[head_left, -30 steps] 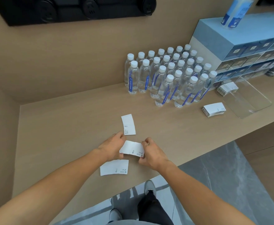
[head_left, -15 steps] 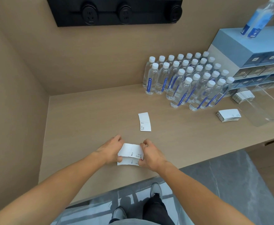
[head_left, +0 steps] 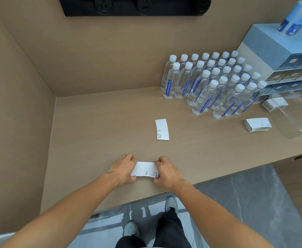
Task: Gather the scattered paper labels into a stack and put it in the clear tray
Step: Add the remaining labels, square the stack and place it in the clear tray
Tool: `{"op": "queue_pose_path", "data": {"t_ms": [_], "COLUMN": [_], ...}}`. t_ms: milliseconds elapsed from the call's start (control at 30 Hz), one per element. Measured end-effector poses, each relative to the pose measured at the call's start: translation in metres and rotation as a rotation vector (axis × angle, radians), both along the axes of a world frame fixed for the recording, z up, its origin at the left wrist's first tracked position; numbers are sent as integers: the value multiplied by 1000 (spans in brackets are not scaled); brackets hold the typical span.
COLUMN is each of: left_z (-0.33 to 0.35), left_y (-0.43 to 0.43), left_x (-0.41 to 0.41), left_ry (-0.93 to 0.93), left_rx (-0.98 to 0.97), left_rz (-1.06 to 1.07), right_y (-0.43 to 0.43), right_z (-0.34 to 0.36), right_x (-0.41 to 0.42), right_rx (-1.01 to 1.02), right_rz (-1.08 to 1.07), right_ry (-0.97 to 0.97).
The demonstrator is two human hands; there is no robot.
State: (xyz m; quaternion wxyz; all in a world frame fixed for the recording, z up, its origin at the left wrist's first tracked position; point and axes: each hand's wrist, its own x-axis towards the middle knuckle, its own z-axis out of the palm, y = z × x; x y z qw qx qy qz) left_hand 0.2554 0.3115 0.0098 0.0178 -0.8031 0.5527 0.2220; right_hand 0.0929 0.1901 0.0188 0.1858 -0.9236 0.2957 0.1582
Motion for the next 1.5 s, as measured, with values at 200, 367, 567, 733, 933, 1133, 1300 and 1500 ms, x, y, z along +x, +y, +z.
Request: {"op": "queue_pose_path", "data": {"t_ms": [200,367,567,733,933,1133,1300,1500], "left_z": [-9,-10,-14,-16,-12,-6,11,37], "left_y": [-1,-3,-7,-7,-11,-20,-40,-77], "left_x": [-3,-1,-2,-2,-2,-1,4,23], "left_ry": [-8,17,74,95,71,54,80,72], "left_rx": [-7,-14,-2,8,40,142,302,328], "left_rz": [-8,1,29,40,19,5,16,43], "right_y": [-2,-2,-3,-4,-6,-9,-25,-66], "right_z": [-9,-13,-16,-19,-13,-11,1,27], "right_x": [-1,0,5,8,9,11,10,14], "right_rx": [11,24,47,98,70,94,140,122], "right_rz": [-6,-12,-32,-105,-31,-31,-11,-82], "right_ry": [17,27,67,45,97,109,97,77]}}
